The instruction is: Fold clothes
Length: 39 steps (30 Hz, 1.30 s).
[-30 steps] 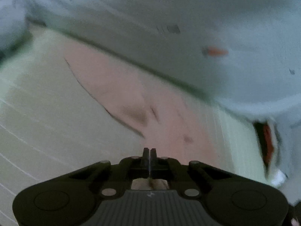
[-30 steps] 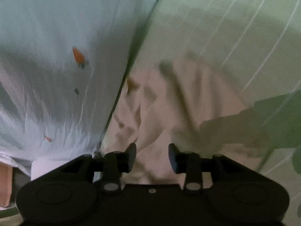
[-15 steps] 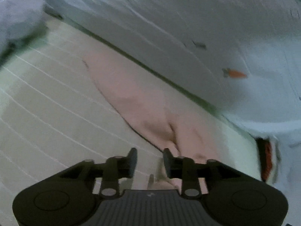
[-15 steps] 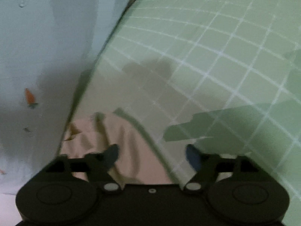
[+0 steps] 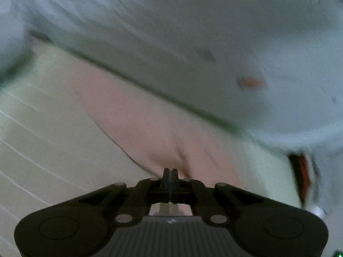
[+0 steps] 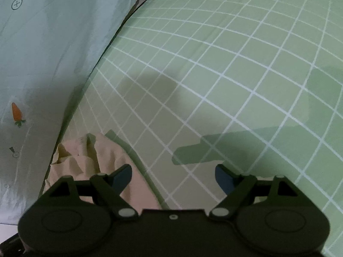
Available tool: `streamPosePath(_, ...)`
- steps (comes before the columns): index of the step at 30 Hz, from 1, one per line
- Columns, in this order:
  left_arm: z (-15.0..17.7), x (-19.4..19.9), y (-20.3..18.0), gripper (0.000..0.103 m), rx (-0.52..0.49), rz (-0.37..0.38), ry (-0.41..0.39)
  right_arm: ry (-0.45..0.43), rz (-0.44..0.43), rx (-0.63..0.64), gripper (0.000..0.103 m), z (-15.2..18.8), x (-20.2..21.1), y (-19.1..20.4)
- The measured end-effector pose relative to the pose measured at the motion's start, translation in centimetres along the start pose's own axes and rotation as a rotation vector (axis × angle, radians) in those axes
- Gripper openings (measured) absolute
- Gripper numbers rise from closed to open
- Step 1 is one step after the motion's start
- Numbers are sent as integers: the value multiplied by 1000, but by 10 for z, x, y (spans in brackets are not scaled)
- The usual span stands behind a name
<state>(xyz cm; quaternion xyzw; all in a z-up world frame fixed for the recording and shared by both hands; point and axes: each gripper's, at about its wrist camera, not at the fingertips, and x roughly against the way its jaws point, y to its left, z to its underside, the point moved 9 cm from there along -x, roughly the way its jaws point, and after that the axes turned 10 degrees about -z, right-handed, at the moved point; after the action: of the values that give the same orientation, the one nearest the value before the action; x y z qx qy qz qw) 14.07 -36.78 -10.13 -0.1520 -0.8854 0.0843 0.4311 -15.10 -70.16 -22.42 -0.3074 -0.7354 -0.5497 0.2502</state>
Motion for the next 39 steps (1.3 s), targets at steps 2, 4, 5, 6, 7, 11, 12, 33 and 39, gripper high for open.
streamPosePath(2,-34,17,47,0,59,-103,-94,3,8,17,85,1,-1,1)
streamPosePath(4,-63,32,96,0,125,-196,-155,7,16,36,85,1,-2,3)
streamPosePath(5,-71,33,113,0,160,-206,-145,7,18,45,85,2,-3,4)
streamPosePath(6,-76,31,122,0,188,-189,-120,7,20,55,86,2,-3,5)
streamPosePath(7,-75,30,125,0,204,-175,-105,6,22,65,88,3,-4,6)
streamPosePath(11,-42,15,92,42,122,-147,-23,5,40,89,92,3,-10,13)
streamPosePath(12,-31,9,79,50,105,-125,7,8,42,94,93,3,-11,15)
streamPosePath(33,12,6,-15,4,41,89,64,-32,96,132,103,0,-1,1)
streamPosePath(39,-93,94,157,5,369,-213,-321,-20,116,185,103,2,-3,4)
